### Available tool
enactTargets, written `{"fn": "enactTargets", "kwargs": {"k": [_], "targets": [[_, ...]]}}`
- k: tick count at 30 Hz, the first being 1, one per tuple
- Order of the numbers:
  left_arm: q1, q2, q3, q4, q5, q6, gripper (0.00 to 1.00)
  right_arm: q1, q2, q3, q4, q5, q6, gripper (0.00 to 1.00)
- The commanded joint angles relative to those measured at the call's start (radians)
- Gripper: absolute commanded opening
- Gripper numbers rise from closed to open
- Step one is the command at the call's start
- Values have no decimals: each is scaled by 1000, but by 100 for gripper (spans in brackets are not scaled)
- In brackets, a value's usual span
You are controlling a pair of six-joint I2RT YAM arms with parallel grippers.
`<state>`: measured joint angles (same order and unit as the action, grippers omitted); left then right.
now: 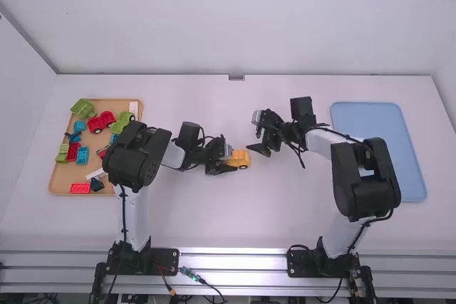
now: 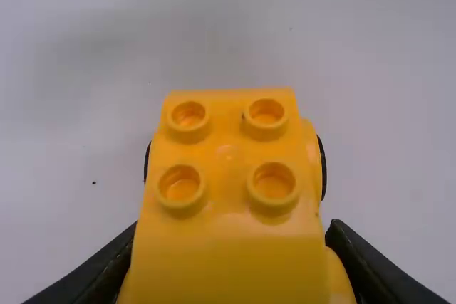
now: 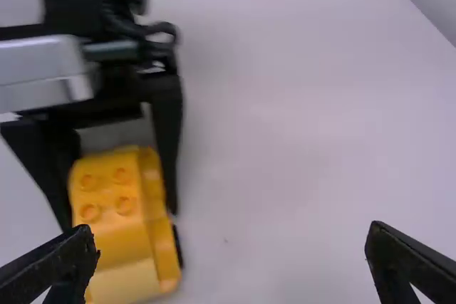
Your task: Assemble lego blocks to make yellow taxi
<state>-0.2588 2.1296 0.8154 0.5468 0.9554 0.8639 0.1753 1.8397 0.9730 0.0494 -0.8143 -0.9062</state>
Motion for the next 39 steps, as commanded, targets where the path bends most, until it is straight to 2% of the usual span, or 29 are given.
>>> {"fn": "enactTargets", "kwargs": {"k": [1,2,3,5,8,12,15,16,19,23,26,29,32,35,39], "targets": [[-3,17,-18,-18,-146,24,33,-19,-56,-5,-4,141,137,99],[-3,17,-14,-21,-145,23,43,-23,-63,-5,-7,165,156,99],[-3,17,-14,-21,-145,23,46,-24,-64,-5,-9,165,160,99],[-3,17,-6,-28,-163,23,99,-25,-64,-13,-12,148,178,99],[-3,14,5,-48,-185,23,99,-23,-64,-40,-11,100,152,99],[-3,-31,39,-177,-179,24,99,-23,-64,-127,22,-35,29,99],[9,-129,72,-354,-218,58,99,-23,-64,-239,157,-142,-3,99],[10,-135,73,-366,-219,65,99,-23,-64,-244,165,-146,-3,99],[26,-238,103,-565,-200,198,99,-22,-64,-338,333,-211,30,99],[31,-332,119,-698,-190,272,99,17,-41,-378,435,-222,26,99],[40,-373,111,-718,-187,293,99,60,39,-332,465,-205,43,99],[54,-389,100,-715,-190,294,99,82,128,-243,424,-242,32,99],[90,-396,92,-716,-186,267,99,76,213,-121,242,-362,-124,99],[137,-405,92,-719,-176,225,99,78,259,-32,72,-374,-240,99],[186,-410,92,-723,-116,232,99,106,319,36,18,-372,-264,99]]}}
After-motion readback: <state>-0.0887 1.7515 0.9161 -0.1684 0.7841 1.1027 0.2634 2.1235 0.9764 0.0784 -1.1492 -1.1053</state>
